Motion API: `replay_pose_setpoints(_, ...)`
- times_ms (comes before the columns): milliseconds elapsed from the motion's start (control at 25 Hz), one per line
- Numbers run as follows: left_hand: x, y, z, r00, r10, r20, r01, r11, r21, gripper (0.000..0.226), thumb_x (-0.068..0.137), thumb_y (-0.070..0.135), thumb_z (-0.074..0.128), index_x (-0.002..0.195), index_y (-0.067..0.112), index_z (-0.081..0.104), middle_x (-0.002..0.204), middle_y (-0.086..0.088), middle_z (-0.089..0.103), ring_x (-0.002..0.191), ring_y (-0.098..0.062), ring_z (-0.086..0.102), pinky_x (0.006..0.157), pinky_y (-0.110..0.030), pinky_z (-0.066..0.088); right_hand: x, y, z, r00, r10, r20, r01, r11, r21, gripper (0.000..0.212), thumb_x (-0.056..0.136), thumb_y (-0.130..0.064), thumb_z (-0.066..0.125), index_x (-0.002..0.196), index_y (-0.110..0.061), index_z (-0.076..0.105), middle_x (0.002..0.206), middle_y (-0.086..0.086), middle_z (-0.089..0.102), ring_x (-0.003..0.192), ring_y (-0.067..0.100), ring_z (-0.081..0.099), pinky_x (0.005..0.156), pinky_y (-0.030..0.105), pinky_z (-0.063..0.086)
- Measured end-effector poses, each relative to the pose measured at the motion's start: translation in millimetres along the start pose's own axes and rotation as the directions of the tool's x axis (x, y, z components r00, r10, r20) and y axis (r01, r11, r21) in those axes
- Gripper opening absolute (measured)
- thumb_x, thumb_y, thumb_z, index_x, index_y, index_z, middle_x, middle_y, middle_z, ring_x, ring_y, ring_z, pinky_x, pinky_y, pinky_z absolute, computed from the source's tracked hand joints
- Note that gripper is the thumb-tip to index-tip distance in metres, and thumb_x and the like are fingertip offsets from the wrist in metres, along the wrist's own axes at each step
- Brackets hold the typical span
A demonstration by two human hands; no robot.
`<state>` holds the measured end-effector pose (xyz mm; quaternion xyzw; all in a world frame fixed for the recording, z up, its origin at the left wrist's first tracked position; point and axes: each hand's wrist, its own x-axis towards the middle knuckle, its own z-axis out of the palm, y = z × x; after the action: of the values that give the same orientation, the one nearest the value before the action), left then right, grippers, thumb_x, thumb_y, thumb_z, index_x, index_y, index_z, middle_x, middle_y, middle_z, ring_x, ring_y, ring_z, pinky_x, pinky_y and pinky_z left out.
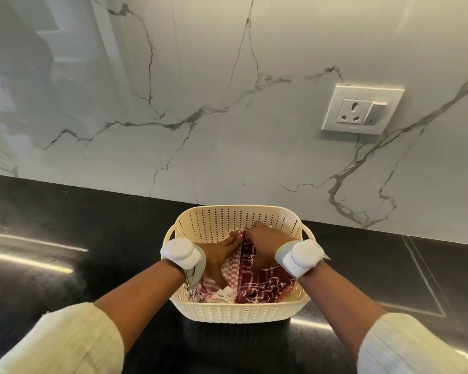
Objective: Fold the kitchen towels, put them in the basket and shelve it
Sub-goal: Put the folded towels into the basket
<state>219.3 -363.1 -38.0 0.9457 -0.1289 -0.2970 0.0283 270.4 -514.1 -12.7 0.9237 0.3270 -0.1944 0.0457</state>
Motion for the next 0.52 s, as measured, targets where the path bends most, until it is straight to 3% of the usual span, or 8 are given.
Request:
replay_pose_setpoints(200,7.8,0.0,10.7,1.0,0.0,0.014,-0.001,0.999,0.032,0.119,0.082,0.043,0.071,0.149,0.017,-0.024,0.158,-0.005,-0.026,0.148,-0.023,-0.007,0.118,-0.039,0.004,2.4,-7.8,17.2,0.999,0.0,-0.042,-0.001,1.0,-0.022,0.063,0.07,-0.027,0.081,0.125,-0.013,0.054,0.127,0.008,0.041,0.109,0.031,0.056,0.092,0.039,0.05)
replay_pose_setpoints(400,-24.2,3.4,-7.1,1.0,0.003,0.015,-0.001,0.984,-0.177,0.12,0.073,0.061,0.072,0.151,0.03,-0.014,0.16,0.009,-0.015,0.149,-0.02,-0.003,0.12,-0.049,0.004,-44.0,13.5,4.4,1.0,-0.03,0.008,0.025,0.933,0.359,0.096,0.062,-0.04,0.087,0.142,-0.022,0.037,0.141,-0.001,0.046,0.129,0.023,0.044,0.108,0.035,0.035)
replay_pose_setpoints(520,-45.6,12.0,11.8,0.993,0.007,0.122,0.016,0.982,-0.189,0.102,0.083,0.056,0.065,0.153,0.03,-0.004,0.162,0.01,-0.003,0.149,-0.019,0.003,0.121,-0.045,0.004,-78.5,15.2,29.2,1.0,0.006,0.028,-0.013,0.964,0.265,0.083,0.069,-0.045,0.079,0.14,-0.028,0.039,0.142,-0.004,0.049,0.129,0.022,0.047,0.108,0.04,0.039)
